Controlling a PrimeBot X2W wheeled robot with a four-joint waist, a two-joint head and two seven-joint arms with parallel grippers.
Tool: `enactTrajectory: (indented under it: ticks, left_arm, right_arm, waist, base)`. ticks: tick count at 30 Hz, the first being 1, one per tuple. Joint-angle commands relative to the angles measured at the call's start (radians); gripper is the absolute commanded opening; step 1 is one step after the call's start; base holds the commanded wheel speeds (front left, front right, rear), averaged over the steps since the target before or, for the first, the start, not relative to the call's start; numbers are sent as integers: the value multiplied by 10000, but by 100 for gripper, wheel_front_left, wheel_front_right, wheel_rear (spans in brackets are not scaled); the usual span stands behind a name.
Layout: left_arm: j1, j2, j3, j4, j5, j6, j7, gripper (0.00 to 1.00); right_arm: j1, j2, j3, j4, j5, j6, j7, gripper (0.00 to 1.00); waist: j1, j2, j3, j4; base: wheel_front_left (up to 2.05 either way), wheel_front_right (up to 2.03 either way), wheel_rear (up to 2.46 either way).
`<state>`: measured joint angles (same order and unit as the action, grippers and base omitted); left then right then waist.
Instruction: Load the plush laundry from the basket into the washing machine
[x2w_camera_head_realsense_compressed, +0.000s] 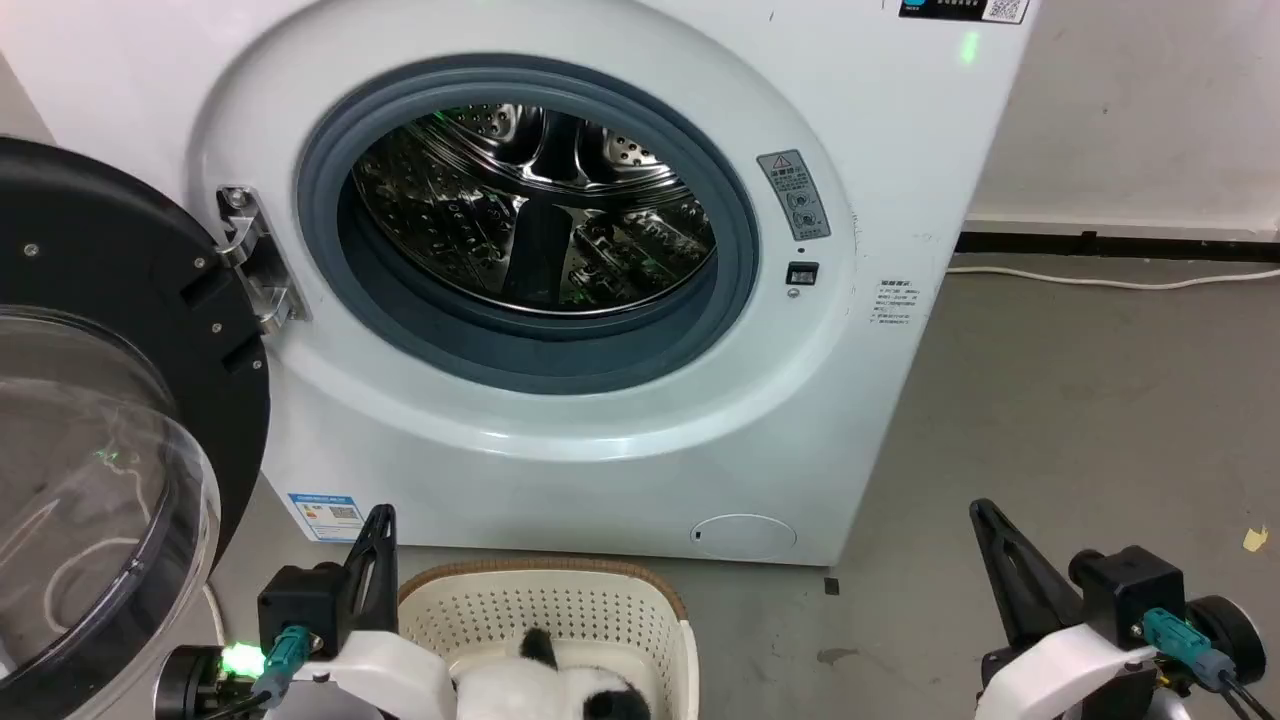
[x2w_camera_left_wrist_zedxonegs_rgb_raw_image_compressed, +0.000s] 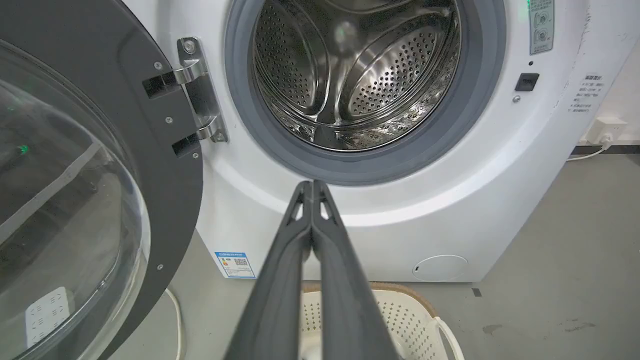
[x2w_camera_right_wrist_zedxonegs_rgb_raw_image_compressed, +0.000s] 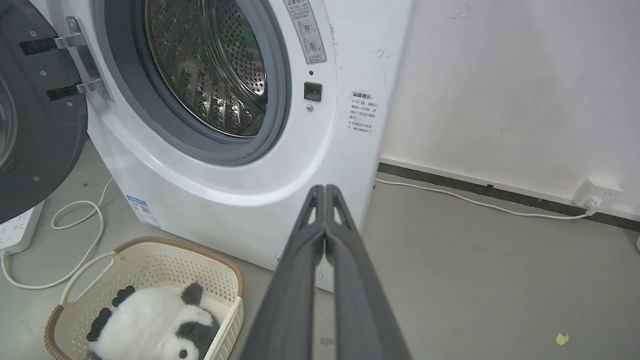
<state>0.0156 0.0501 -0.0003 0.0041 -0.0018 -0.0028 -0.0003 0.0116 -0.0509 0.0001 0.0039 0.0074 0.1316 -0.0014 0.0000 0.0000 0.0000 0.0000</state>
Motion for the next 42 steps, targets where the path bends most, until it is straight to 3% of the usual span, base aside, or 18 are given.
enactTrajectory:
  ticks: [1,36,37,38,39,40,42]
  left_arm:
    - [-156,1,3,-41,18,28,3,0]
    - [-156,1,3,-41,18,28,3,0]
    - [-156,1,3,-41,18,28,3,100]
    - [3,0,-2,2,-1,-2,-3,100]
    - [6,0,-6,4,-3,-1,-7,0]
    - [6,0,-5,4,-1,-2,-2,100]
    - [6,0,-13,2,-14,5,-27,100]
  right_arm:
    - [-116,7,-1,-39,-74,-9,14,0]
    - [-116,7,-1,-39,-74,-9,14,0]
    - [-116,7,-1,-39,-74,-9,14,100]
    - [2,0,0,2,9,0,-2,100]
    - [4,0,0,4,14,0,-7,0]
    - [4,0,0,6,10,0,-2,100]
    - [8,0,-2,7,44,0,-27,100]
  waist:
    - [0,0,0,0]
    - [0,0,0,0]
    - [0,0,0,0]
    - [0,0,0,0]
    - [0,0,0,0]
    - [0,0,0,0]
    - [0,0,-8,-1]
  base:
    - [0,0,0]
    - [0,0,0]
    - [0,0,0]
    - [0,0,0]
    - [0,0,0]
    - [0,0,0]
    - [0,0,0]
